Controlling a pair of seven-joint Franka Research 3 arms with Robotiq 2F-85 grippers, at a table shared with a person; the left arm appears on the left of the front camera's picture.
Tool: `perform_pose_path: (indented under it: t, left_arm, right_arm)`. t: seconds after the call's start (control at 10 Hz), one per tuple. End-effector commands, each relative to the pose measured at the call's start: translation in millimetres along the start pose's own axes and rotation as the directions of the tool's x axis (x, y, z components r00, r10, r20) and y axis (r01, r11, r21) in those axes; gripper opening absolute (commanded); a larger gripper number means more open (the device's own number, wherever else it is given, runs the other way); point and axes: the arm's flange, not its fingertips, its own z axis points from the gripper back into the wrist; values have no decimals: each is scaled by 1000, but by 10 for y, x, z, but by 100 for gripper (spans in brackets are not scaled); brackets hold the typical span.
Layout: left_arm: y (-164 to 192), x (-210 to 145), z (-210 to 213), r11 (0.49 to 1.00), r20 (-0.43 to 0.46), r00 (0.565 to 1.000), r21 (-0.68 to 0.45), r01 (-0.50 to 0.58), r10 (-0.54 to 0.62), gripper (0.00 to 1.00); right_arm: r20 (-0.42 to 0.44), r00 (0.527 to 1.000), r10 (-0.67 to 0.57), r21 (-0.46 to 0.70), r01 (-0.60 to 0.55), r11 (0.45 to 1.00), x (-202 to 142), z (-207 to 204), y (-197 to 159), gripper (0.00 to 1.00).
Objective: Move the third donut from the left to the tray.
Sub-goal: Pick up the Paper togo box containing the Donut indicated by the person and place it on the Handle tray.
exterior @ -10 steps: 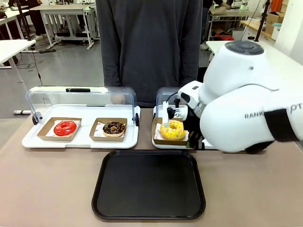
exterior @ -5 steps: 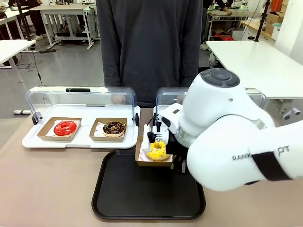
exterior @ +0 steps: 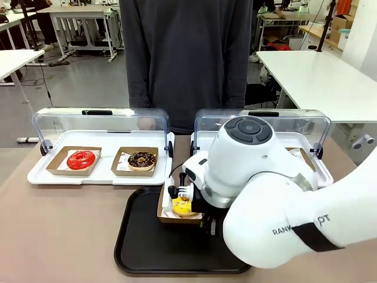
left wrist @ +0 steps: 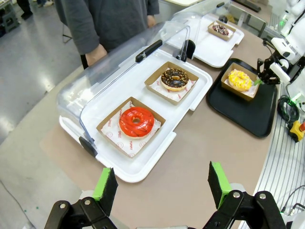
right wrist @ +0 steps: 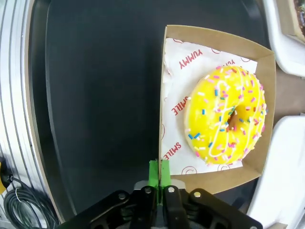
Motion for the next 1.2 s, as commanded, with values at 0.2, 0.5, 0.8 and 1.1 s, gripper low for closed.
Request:
perform_pose_path:
  t: [0.2,0.5,0.8,1.1]
  left_arm:
    - [-16,20,9,1000,11,1000,-3,6,-6,100]
    - [-16,20,9,1000,11,1000,-3,6,-6,100]
    - [-16,20,9,1000,11,1000,-3,6,-6,100]
    - [-16,20,9,1000,11,1000,-3,6,-6,100]
  right_arm:
    - [-12,1000,-16,-29,16,999,-113,-196,237,0]
    - [-16,1000,-7,-11,7,1000,-162,-201,203,0]
    - [-12,1000,-21,-13,20,1000,-206,-88,146,100]
    - [15,999,-49,-45,50,998,-279,250,70,82]
